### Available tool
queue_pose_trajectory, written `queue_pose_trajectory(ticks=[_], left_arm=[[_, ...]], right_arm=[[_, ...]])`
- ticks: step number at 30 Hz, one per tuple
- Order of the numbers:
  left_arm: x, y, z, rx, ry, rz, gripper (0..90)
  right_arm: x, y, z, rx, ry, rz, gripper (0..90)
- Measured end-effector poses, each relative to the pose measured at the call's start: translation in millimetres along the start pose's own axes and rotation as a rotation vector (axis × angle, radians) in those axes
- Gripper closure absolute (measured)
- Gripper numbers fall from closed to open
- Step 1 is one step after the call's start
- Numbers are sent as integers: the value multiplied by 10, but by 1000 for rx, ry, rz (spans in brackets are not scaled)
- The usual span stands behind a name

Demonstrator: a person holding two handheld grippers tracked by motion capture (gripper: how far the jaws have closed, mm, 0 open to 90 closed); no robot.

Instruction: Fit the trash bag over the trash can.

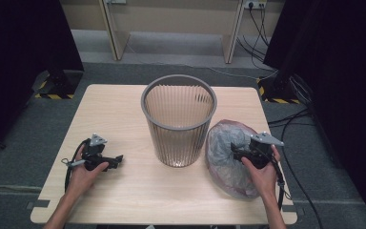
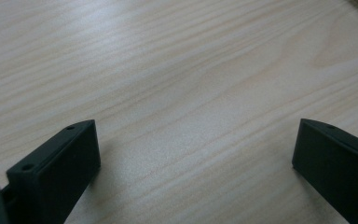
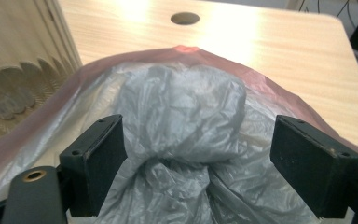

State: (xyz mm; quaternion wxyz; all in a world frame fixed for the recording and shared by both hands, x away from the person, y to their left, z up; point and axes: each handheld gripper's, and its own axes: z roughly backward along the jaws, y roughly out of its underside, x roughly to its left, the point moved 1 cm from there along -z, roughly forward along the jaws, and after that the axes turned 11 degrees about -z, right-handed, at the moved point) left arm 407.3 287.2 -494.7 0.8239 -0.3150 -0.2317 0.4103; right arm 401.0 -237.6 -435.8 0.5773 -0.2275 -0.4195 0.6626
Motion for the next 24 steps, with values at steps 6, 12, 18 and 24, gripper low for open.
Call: queue_pose_trajectory(ticks=[6,12,18,24], left_arm=[[0,0,0,0,0,0,0],[-6,6,8,2,-4,2,0],[-18,15,18,1,-6,8,0],[-17,15,18,1,-5,8,0]], right_arm=[[-25,51,-280,84,22,-15,194],[-43,155,-439,129,24,-22,195],[-55,211,-455,122,14,-28,227],[-7,244,-394,119,-20,5,503]])
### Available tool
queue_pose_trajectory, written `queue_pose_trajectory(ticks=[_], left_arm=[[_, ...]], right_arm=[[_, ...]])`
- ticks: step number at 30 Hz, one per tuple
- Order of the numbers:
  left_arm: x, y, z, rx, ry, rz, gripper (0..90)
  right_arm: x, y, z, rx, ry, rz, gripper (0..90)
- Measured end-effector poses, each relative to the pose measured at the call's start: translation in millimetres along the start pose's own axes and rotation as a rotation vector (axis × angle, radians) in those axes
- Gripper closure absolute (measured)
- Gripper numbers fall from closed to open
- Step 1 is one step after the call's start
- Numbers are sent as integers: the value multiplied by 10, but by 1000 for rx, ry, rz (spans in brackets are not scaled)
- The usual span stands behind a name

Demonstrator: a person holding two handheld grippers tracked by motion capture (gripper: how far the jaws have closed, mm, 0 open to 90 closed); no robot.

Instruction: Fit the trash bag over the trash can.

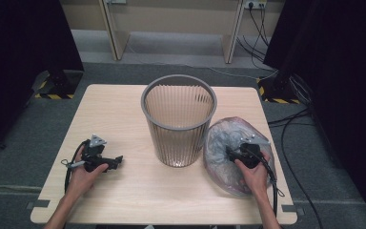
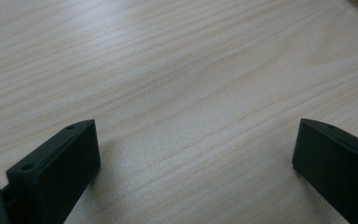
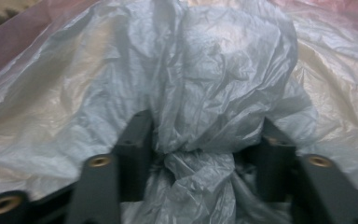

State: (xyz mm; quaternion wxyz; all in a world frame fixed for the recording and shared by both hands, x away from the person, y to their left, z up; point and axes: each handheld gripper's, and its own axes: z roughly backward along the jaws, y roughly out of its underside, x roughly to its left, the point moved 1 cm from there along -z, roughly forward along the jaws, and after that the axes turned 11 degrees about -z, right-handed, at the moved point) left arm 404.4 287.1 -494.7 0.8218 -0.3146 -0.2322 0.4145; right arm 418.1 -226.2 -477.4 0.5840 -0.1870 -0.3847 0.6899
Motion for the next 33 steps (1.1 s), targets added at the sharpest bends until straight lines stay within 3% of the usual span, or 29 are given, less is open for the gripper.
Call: queue_pose_trajectory(ticks=[2,4,9,23,33], left_arm=[[0,0,0,0,0,0,0],[0,0,0,0,1,-1,0],[0,0,0,1,3,-3,0],[0,-1,-1,0,6,-4,0],[-2,-1,-1,0,11,-7,0]], right_arm=[[16,5,9,-7,1,13,549],[47,8,36,-29,-13,47,661],[82,-41,94,-75,-2,101,711],[-64,-305,469,-282,-2,41,711],[-28,-483,693,-416,-31,22,708]])
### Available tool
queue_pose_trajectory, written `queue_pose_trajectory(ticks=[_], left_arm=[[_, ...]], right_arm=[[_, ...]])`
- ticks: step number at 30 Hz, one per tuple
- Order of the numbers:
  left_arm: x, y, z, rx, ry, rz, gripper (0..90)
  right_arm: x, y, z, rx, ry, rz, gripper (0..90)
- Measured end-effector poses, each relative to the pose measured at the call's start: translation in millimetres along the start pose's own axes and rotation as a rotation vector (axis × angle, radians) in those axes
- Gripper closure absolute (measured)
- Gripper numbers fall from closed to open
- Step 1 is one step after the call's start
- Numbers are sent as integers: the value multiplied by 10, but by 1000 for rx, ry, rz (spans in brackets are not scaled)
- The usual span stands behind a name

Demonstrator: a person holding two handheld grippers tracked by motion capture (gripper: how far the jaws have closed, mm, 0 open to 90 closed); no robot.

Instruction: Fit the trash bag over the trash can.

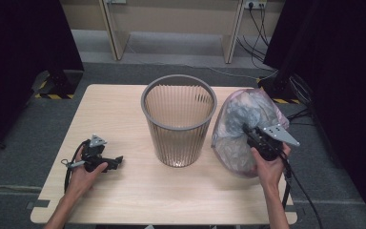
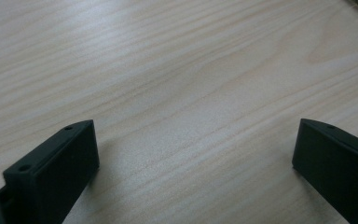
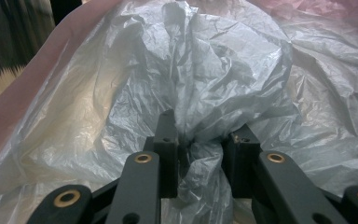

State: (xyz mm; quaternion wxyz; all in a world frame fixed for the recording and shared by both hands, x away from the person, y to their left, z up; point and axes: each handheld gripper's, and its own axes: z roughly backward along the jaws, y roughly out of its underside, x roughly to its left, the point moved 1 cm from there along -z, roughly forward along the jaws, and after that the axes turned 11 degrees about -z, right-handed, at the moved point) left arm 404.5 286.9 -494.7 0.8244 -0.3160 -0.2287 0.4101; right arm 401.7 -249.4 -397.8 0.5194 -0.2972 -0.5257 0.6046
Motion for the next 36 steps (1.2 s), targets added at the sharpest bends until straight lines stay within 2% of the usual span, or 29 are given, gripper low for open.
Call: queue_pose_trajectory(ticks=[3,5,7,10,15,18,27,30,33,36], left_arm=[[4,-8,-9,-2,12,-13,0],[20,-33,-38,-8,39,-37,0],[27,-49,-53,-7,41,-40,0],[20,-54,-58,-7,41,-39,0],[63,-78,-90,-17,79,-75,0],[77,-82,-96,-16,66,-57,0],[72,-85,-100,-14,62,-60,0],[72,-85,-100,-14,62,-60,0],[72,-84,-100,-14,61,-60,0],[72,-84,-99,-14,61,-60,0]], right_arm=[[6,-125,67,-53,-13,-9,708],[16,-208,103,-75,-23,-11,706],[33,-276,127,-103,-35,-22,706],[87,-350,157,-128,-46,-11,706],[150,-474,187,-166,-57,-4,706],[178,-558,234,-192,-72,-2,706],[271,-865,393,-264,-134,-14,705],[360,-951,455,-284,-155,2,703],[516,-1020,514,-300,-220,11,703],[660,-1101,545,-308,-254,41,703]])
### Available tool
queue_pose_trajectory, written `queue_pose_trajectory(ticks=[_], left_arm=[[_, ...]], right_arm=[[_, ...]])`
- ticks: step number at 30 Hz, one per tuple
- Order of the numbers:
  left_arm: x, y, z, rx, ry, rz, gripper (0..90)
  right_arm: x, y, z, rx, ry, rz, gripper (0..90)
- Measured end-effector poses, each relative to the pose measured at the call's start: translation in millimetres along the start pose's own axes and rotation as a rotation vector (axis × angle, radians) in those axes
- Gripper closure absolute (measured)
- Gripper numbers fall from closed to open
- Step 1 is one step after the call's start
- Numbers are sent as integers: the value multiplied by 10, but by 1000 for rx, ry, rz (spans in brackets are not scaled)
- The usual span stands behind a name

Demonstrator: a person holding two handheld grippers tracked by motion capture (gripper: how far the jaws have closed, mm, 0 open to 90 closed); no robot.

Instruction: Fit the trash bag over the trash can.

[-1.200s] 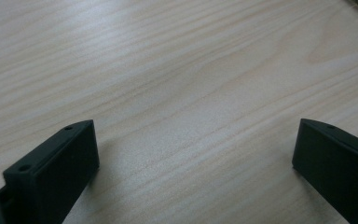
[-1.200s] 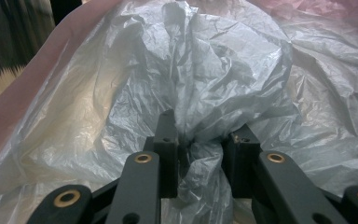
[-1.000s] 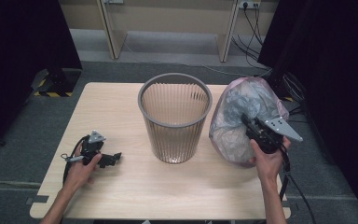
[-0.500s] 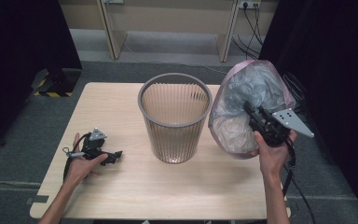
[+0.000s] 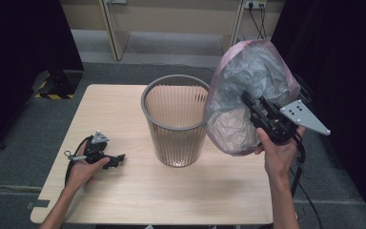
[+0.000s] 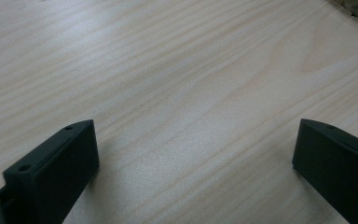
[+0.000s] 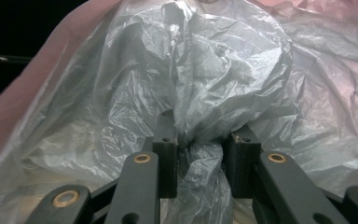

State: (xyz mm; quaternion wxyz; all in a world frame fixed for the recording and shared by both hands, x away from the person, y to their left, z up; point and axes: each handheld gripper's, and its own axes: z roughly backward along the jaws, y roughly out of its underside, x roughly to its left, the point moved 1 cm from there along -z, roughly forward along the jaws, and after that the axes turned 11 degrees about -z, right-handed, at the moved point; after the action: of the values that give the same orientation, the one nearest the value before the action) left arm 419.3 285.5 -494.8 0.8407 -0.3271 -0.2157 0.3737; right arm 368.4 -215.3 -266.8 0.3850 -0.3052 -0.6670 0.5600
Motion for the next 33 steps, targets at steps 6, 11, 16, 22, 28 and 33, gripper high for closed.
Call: queue_pose_trajectory(ticks=[6,11,16,22,28,33], left_arm=[[-1,1,1,0,-1,1,0],[-2,1,3,1,-2,1,0],[-5,4,6,2,-1,2,0],[-6,4,7,2,-1,2,0],[-5,4,8,2,-1,1,0],[-6,5,9,3,-1,2,0]], right_arm=[[227,-192,-123,-14,-85,-4,700],[488,-279,-290,-5,-161,13,699],[695,-305,-491,19,-211,19,695],[854,-247,-730,90,-255,10,691],[921,-197,-904,139,-260,13,688],[928,-127,-1051,260,-266,29,659]])
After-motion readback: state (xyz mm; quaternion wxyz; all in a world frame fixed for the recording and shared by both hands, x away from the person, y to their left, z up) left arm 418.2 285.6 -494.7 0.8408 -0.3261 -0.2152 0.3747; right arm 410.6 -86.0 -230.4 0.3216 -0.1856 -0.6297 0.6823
